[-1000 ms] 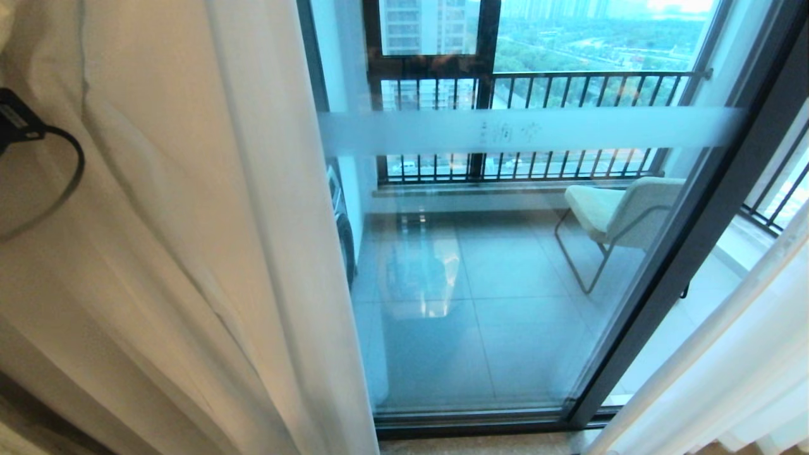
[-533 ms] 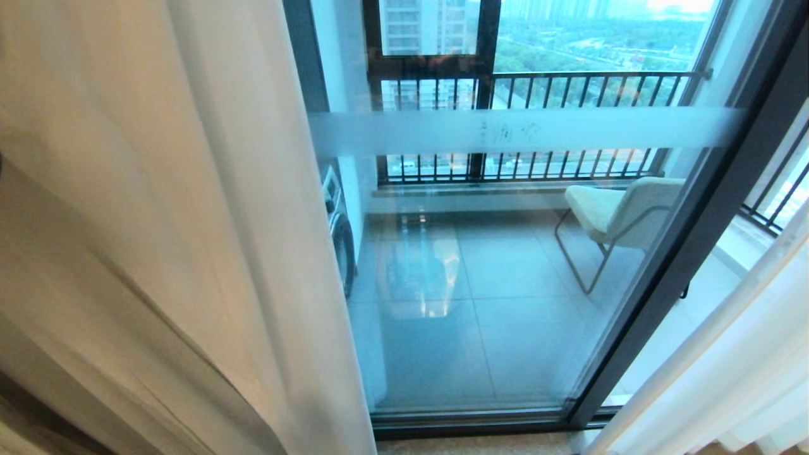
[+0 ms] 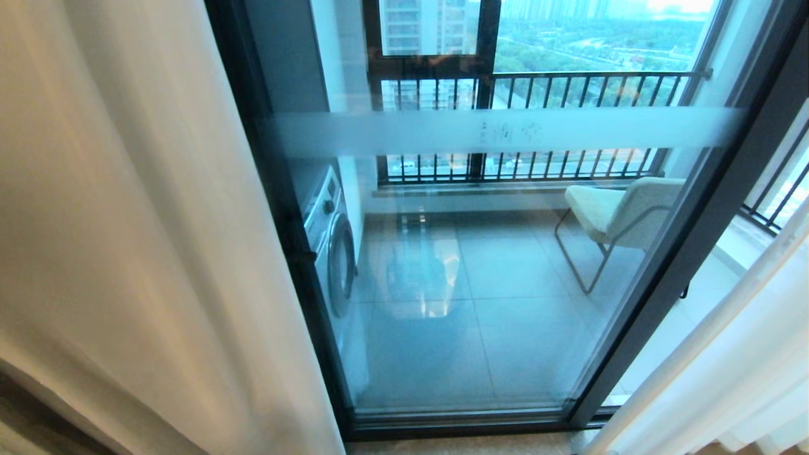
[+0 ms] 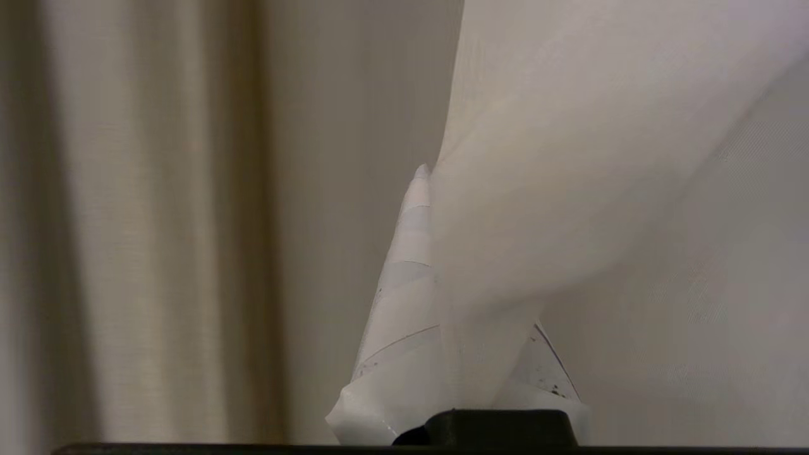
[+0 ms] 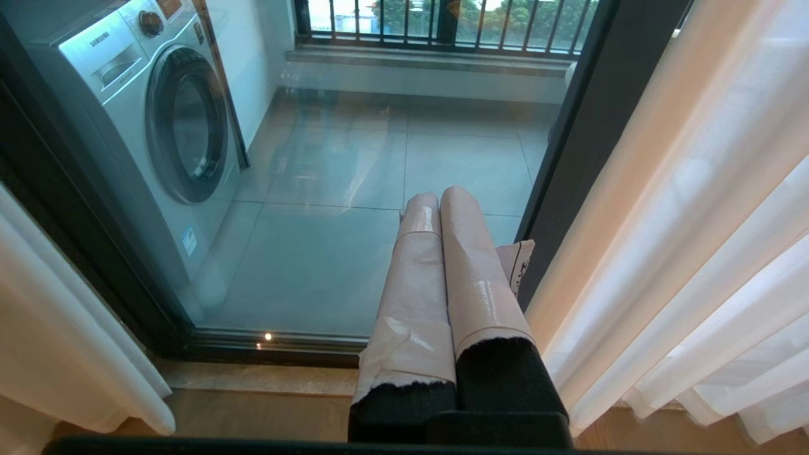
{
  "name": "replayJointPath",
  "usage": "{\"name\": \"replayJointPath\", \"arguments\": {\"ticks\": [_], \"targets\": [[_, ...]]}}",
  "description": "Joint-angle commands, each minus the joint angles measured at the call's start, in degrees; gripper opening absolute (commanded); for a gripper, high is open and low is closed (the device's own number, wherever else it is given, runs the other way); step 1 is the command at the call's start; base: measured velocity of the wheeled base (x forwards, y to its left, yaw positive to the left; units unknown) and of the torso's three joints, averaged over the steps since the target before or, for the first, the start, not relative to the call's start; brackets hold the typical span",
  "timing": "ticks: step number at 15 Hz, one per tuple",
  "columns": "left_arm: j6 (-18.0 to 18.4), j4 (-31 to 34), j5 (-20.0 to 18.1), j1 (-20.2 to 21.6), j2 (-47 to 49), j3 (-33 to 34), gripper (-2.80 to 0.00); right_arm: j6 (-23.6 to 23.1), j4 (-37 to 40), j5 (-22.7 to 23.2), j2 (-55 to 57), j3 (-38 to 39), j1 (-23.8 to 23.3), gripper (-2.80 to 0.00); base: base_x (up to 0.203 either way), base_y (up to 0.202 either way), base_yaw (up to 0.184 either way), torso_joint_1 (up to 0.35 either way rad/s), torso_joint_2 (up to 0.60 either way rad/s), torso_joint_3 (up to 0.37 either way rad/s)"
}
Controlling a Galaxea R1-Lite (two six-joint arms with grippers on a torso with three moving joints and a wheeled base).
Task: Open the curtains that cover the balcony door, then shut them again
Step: Pull the inner curtains open on both sides
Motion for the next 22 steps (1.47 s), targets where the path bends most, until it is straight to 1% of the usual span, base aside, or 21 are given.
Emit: {"name": "replayJointPath", "arguments": {"ticks": [1, 7, 11, 15, 22], "targets": [[-0.54, -0.43, 0.0, 3.2, 4.19, -3.02, -2.8, -0.02, 0.0, 0.03, 0.0, 0.0, 0.01, -2.8, 0.0, 0.0, 0.0, 0.0, 0.0, 0.0], [-1.65, -0.6, -0.09, 8.65, 13.14, -9.96, -2.8, -0.02, 0.0, 0.03, 0.0, 0.0, 0.01, -2.8, 0.0, 0.0, 0.0, 0.0, 0.0, 0.0], [-2.06, -0.56, -0.17, 12.28, 20.35, -17.01, -2.8, -0.02, 0.0, 0.03, 0.0, 0.0, 0.01, -2.8, 0.0, 0.0, 0.0, 0.0, 0.0, 0.0], [-2.07, -0.52, -0.1, 14.03, 26.35, -21.86, -2.8, -0.02, 0.0, 0.03, 0.0, 0.0, 0.1, -2.8, 0.0, 0.0, 0.0, 0.0, 0.0, 0.0], [-1.98, -0.61, 0.0, 17.35, 33.41, -27.69, -2.8, -0.11, 0.0, 0.03, 0.0, 0.0, 0.1, -2.8, 0.0, 0.0, 0.0, 0.0, 0.0, 0.0]]}}
